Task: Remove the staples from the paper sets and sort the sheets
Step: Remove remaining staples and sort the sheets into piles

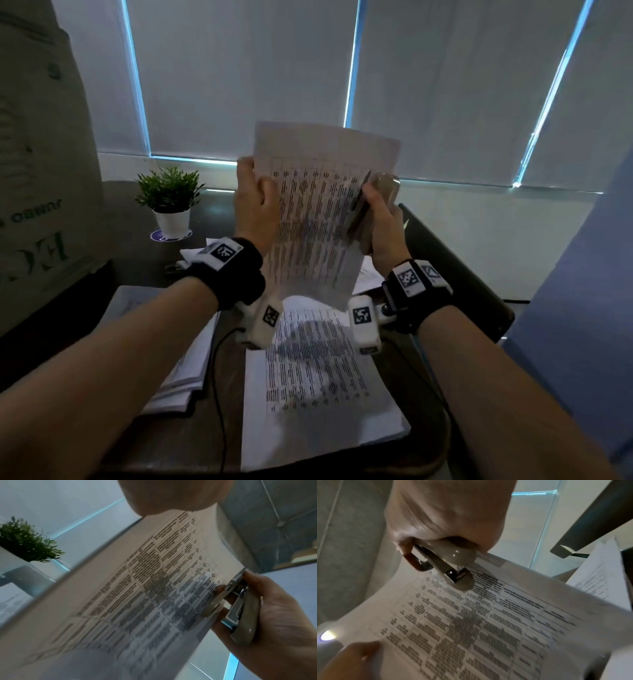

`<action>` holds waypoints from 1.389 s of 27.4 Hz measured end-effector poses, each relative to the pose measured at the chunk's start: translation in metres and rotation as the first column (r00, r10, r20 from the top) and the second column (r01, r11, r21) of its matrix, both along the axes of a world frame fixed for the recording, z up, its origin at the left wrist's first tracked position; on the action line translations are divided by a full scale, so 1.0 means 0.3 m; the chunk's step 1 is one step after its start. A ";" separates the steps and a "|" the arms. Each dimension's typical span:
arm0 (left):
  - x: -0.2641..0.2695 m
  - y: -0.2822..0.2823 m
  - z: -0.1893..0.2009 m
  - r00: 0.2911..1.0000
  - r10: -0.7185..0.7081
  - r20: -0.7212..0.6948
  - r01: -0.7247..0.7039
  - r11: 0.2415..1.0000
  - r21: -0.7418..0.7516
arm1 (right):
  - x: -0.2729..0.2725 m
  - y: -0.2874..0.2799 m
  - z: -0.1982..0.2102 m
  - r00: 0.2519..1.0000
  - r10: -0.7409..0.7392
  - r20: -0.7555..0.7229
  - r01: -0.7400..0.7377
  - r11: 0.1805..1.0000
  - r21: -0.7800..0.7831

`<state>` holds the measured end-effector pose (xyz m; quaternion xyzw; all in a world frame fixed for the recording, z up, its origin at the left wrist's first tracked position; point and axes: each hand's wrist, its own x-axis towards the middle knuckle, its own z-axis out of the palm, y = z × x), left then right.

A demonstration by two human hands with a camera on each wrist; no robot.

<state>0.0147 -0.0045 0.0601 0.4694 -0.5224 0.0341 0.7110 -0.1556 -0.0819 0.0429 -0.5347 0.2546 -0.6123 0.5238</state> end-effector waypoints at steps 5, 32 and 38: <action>-0.055 -0.006 -0.224 0.995 0.002 -0.097 0.022 0.970 0.243 | 0.004 0.028 -0.215 0.968 -0.138 -0.211 0.161 0.982 0.097; -0.316 -0.165 0.063 0.897 -0.223 0.381 0.047 0.906 0.421 | -0.109 -0.123 0.479 0.902 -0.426 0.072 0.432 0.891 -0.139; -0.198 -0.202 -0.084 0.899 -0.413 0.146 0.188 0.665 0.723 | -0.127 -0.227 0.413 0.845 -0.521 0.117 0.531 0.842 -0.090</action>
